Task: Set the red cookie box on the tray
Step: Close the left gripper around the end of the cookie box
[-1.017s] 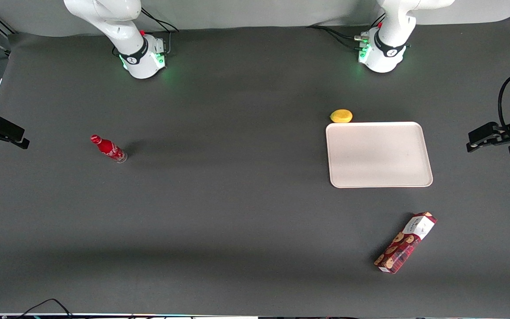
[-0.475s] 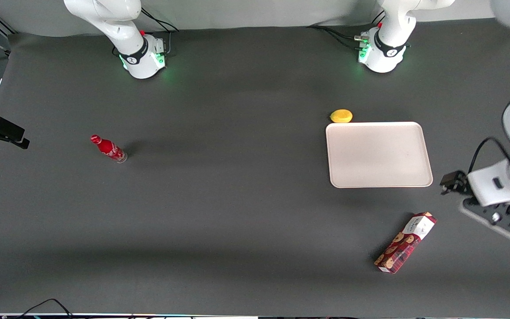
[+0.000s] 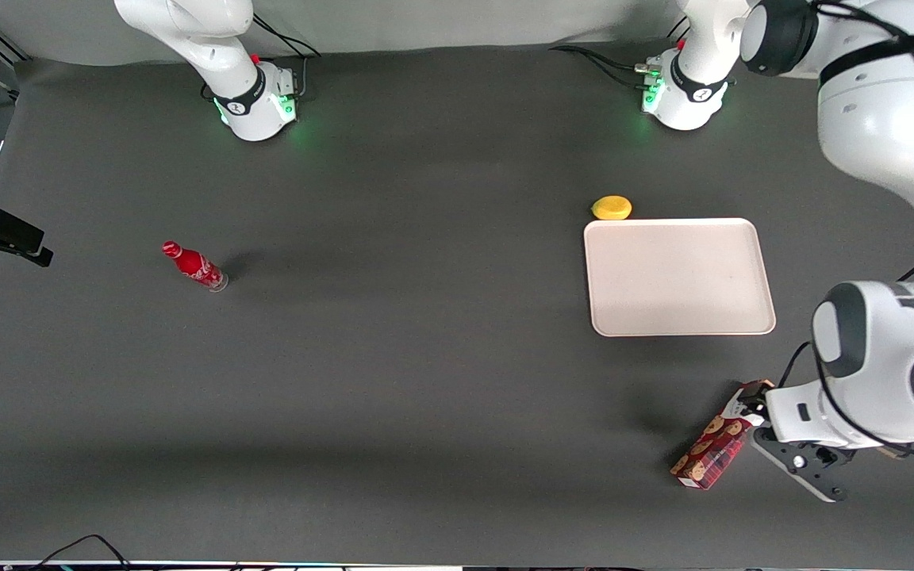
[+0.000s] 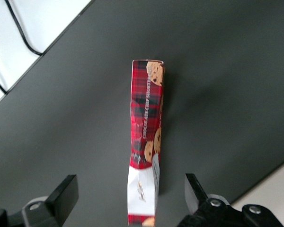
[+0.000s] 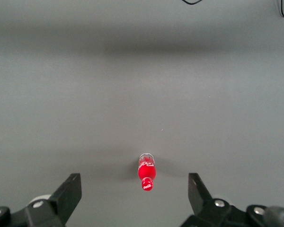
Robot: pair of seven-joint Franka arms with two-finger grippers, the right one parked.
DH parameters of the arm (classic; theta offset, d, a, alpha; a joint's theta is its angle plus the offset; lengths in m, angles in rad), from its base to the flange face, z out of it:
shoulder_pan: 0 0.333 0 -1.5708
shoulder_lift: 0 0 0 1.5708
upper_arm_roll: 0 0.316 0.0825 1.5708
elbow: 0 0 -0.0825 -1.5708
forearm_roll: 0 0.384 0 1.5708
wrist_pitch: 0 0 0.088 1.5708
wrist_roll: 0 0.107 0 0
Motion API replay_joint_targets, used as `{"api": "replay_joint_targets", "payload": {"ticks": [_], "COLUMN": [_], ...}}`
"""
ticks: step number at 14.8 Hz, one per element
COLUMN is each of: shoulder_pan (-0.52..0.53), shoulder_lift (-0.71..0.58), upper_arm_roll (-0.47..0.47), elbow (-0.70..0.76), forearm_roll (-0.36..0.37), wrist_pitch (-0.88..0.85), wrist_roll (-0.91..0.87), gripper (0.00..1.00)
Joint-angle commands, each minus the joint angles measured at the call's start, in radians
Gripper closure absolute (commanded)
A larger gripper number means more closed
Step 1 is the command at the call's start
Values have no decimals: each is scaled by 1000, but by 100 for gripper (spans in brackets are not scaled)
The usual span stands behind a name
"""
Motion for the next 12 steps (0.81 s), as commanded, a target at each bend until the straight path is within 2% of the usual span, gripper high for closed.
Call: {"api": "replay_joint_targets", "payload": {"ticks": [1, 4, 7, 12], "shoulder_pan": [3, 4, 5, 5], "shoulder_lift": [94, 120, 148, 157], "upper_arm_roll": [4, 3, 4, 4], "elbow": [37, 12, -10, -44], "forearm_roll": [-2, -3, -46, -46], "wrist_pitch": [55, 68, 112, 207], "wrist_roll": [42, 41, 42, 42], "gripper": [0, 0, 0, 1]}}
